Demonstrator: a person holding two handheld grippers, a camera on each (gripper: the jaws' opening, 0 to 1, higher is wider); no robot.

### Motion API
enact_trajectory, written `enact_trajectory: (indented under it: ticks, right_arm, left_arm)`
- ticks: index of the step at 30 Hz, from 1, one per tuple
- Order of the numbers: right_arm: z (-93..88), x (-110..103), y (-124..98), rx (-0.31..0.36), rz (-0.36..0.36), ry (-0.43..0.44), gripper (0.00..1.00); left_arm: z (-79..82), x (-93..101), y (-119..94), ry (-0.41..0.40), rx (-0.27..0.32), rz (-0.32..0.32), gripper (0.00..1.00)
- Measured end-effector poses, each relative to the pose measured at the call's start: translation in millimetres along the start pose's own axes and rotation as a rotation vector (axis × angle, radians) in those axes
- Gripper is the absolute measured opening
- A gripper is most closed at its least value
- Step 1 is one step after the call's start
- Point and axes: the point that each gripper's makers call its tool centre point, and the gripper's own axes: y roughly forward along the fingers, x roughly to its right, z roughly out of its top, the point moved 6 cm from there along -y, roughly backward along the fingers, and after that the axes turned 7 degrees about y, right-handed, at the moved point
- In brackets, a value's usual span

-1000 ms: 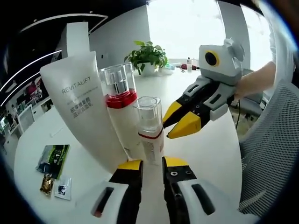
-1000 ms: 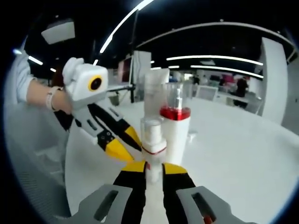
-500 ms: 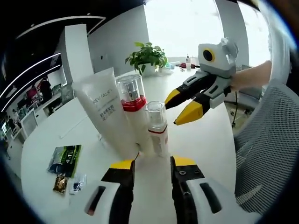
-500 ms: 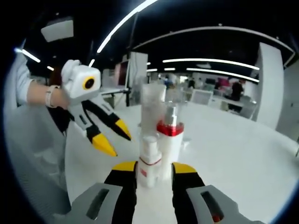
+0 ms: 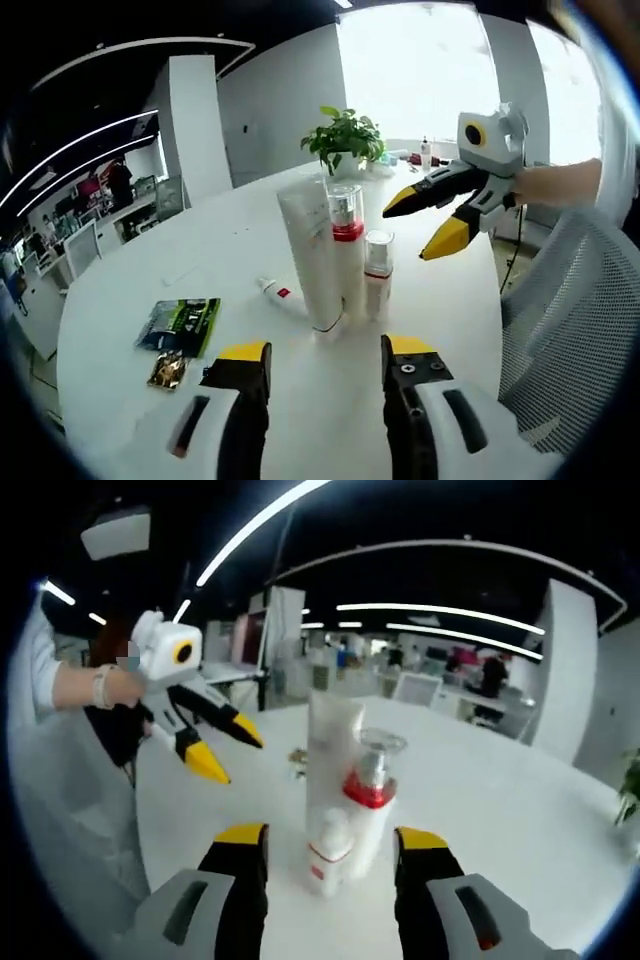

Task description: Arrange the skincare products in the storage area until every visible bottle or jar stands upright without overlapping.

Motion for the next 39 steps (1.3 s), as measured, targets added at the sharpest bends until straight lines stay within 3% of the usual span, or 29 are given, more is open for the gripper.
enact_trajectory:
  ticks: [5, 10, 12, 19, 26, 33, 39]
  right_arm:
    - [5.8, -8.7, -5.0, -0.017, -0.009, -0.008, 0.54]
    - [9.6, -22.0, -6.3, -0.056, -0.009, -0.039, 0.67]
    - [11.6, -27.5, -7.1, -0.060, -0.016, -0.057, 0.70]
    - [16.3, -39.6, -10.5, -0.084, -0.039, -0.057, 0.83]
    - [14.8, -48.2, -14.2, -0.089, -0.076, -0.027, 0.98]
    - [14.0, -51.1, -16.6, -0.093, -0.090, -0.018, 0.99]
    - [16.3, -52.5, -19.6, -0.093, -0.091, -0.011, 0.99]
  left_arm:
    - [0.3, -10.3, -18.6, -0.017, 0.025, 0.022, 0.48]
    - [-2.3, -17.1, -33.6, -0.029, 0.032, 0.037, 0.62]
    - [-4.8, -19.1, -39.7, -0.044, 0.030, 0.035, 0.62]
    - [-8.9, -16.7, -60.8, -0.068, 0.029, 0.033, 0.76]
    - [-16.9, -26.0, -78.7, -0.091, 0.035, 0.063, 0.82]
    - [-11.4, -18.1, -92.8, -0.101, 0.048, 0.067, 0.91]
    - [-6.6, -12.7, -92.5, -0.100, 0.053, 0.067, 0.96]
